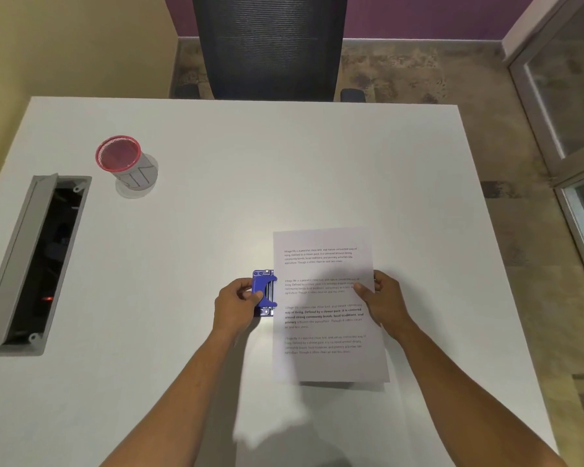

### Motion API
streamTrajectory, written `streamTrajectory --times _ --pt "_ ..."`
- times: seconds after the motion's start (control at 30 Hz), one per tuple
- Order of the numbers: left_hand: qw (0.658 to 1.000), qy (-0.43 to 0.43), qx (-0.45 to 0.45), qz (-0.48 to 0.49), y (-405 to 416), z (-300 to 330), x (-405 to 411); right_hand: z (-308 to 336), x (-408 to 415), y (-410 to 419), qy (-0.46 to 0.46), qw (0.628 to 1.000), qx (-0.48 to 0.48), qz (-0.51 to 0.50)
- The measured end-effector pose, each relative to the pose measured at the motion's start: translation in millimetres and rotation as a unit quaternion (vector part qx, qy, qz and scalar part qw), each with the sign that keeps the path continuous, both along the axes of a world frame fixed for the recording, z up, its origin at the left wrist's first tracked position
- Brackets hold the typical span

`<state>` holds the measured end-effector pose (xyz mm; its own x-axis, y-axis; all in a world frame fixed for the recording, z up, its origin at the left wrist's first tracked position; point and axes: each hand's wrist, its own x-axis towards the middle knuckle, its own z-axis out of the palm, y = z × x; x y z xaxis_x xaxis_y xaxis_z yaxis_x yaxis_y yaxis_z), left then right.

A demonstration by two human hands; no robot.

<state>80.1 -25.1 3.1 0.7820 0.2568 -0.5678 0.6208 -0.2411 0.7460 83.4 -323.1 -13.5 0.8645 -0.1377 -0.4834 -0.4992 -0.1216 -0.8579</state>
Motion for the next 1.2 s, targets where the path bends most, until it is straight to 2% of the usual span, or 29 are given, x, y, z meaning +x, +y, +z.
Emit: streamTrajectory --times 0.37,0.8,0.9,1.03,1.2 --pt "1.000 -0.003 -0.023 -0.001 2.0 0.4 0.6 -9.6 8.4 12.5 0.002 1.000 -0.005 -0.005" --pt "1.000 -0.017 -0.011 -0.021 2.1 -4.4 2.4 -16.8 10.5 28.3 -0.015 0.999 -0.032 0.015" --pt "1.000 -0.017 -0.012 -0.001 0.8 -5.3 3.3 -20.1 9.9 30.9 -0.010 0.999 -0.040 0.021" --pt "0.998 -0.029 0.053 0.005 -6.1 -8.6 8.6 -19.0 10.1 35.1 0.004 0.997 -0.075 0.028" --pt "0.982 -0.029 0.187 -0.019 -16.6 -17.6 24.3 -12.7 10.1 40.3 -0.009 0.996 -0.084 0.023"
